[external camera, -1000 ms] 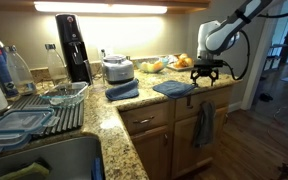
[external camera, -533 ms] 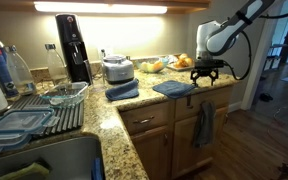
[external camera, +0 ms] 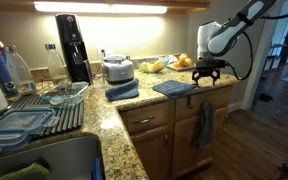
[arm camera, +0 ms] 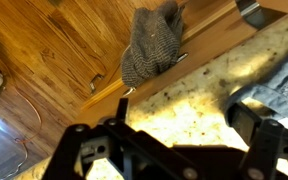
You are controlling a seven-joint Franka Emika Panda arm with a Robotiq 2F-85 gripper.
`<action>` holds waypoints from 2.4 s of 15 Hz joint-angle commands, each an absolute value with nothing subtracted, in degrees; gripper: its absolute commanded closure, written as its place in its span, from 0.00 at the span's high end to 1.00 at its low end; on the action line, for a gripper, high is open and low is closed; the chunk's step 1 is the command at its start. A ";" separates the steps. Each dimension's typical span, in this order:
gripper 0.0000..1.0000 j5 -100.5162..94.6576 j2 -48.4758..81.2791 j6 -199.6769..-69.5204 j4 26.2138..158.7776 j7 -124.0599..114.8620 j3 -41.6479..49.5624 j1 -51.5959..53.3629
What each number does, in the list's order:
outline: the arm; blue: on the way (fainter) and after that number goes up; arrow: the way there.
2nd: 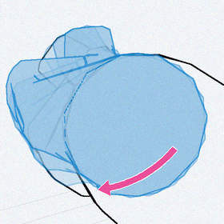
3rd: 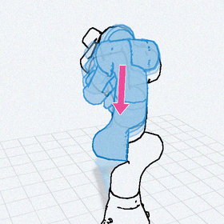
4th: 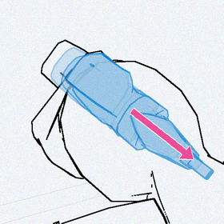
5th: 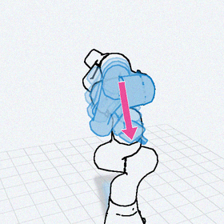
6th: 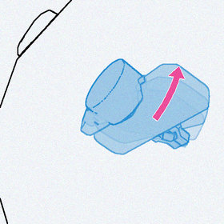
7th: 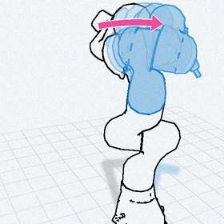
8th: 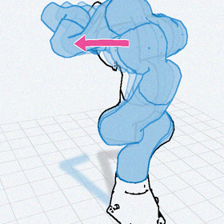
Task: Hang the the towel on the hook
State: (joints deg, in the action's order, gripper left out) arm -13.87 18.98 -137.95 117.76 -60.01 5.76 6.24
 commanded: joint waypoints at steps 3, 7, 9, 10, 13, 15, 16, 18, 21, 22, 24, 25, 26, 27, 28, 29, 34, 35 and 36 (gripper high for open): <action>1.00 -14.62 19.17 -134.71 116.90 -60.08 5.97 6.93; 0.59 -15.70 19.93 -132.50 115.01 -60.49 5.71 7.85; 0.45 -15.85 20.17 -132.29 114.42 -60.18 5.52 8.16; 0.39 -15.82 20.32 -132.43 114.19 -60.22 5.45 8.22; 0.20 -15.50 20.97 -132.87 113.39 -60.20 5.35 8.28; 0.10 -15.49 21.27 -133.10 112.94 -60.21 5.43 8.43; 0.07 -15.57 21.39 -133.12 112.80 -60.22 5.48 8.50; 0.03 -15.55 21.61 -133.12 112.59 -60.16 5.53 8.52; 0.05 -15.27 21.89 -133.28 112.31 -60.03 5.52 8.42; 0.07 -15.36 21.87 -133.29 112.28 -59.98 5.53 8.45; 0.06 -15.93 21.50 -133.34 112.29 -59.68 5.59 8.60; 0.05 -16.15 21.04 -132.81 112.26 -59.51 5.58 8.76; 0.04 -16.52 20.43 -132.50 112.36 -59.42 5.61 8.94; 0.04 -15.96 19.54 -132.36 112.69 -58.27 5.15 8.70; 0.04 -16.05 18.73 -132.67 112.98 -57.80 5.01 8.76; 0.04 -14.86 17.78 -132.75 113.22 -56.29 4.48 8.32; 0.06 -12.47 11.30 -132.71 115.17 -49.94 2.73 7.58; 0.05 -12.93 9.49 -132.47 115.69 -49.13 2.60 7.72; 0.05 -13.22 7.92 -132.06 116.06 -48.04 2.33 7.73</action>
State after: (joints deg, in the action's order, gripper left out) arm -13.78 15.00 -134.20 112.27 -51.72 3.29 8.23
